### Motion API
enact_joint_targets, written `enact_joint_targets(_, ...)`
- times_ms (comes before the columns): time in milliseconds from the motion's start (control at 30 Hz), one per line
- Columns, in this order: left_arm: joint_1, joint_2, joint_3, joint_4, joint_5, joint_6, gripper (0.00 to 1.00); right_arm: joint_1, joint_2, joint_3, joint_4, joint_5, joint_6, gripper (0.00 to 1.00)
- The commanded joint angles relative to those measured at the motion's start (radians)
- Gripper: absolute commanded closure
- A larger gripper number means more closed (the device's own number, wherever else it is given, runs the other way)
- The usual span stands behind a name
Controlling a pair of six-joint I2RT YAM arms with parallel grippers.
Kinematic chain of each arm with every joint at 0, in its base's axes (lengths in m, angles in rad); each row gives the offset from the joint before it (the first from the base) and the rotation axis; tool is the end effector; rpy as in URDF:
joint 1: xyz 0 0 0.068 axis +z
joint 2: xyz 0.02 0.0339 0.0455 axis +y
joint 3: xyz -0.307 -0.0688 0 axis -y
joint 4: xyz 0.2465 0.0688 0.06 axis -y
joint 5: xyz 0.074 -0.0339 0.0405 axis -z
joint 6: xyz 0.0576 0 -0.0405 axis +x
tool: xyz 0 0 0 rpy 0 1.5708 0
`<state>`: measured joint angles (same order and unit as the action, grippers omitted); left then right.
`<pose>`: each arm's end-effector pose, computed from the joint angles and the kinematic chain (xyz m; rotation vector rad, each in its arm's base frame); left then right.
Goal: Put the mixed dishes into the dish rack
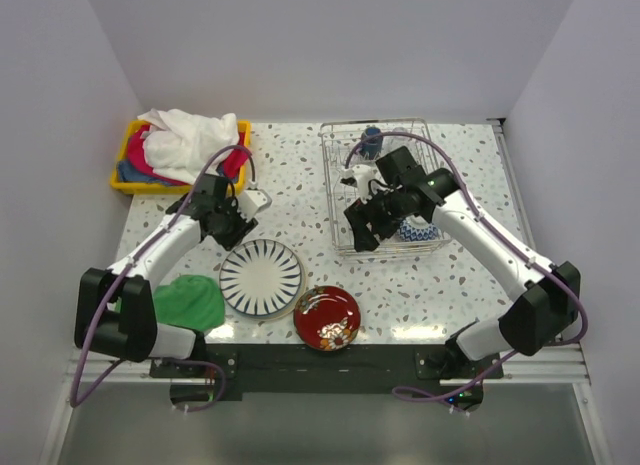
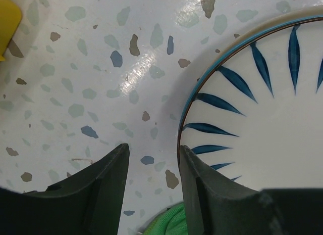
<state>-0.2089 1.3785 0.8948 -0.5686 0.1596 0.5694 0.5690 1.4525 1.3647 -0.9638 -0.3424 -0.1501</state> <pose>0.2645 -0.0654 0.2397 1.0386 2.3873 -0.0810 0.2408 0.1770 0.3452 -1.0438 2.4318 0.5930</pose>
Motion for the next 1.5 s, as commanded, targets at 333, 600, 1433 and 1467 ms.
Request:
enact_joint_targets(333, 0.013, -0.004, 0.072, -0.100, 0.115, 0.027, 0.51, -0.081, 0.115, 0.318, 0.178, 0.184, 0.199, 0.27)
enact_joint_targets(600, 0.017, 0.048, 0.069, -0.154, 0.146, 0.084, 0.50, -0.136, 0.221, 0.534, 0.194, 0.221, 0.195, 0.25)
enact_joint_targets(1433, 0.020, 0.174, 0.162, -0.145, 0.141, 0.104, 1.00, -0.136, 0.163, 0.278, 0.195, 0.066, 0.156, 0.27)
enact_joint_targets(1467, 0.020, 0.169, 0.177, -0.148, 0.139, 0.104, 1.00, -0.136, 0.170, 0.283, 0.194, 0.057, 0.156, 0.27)
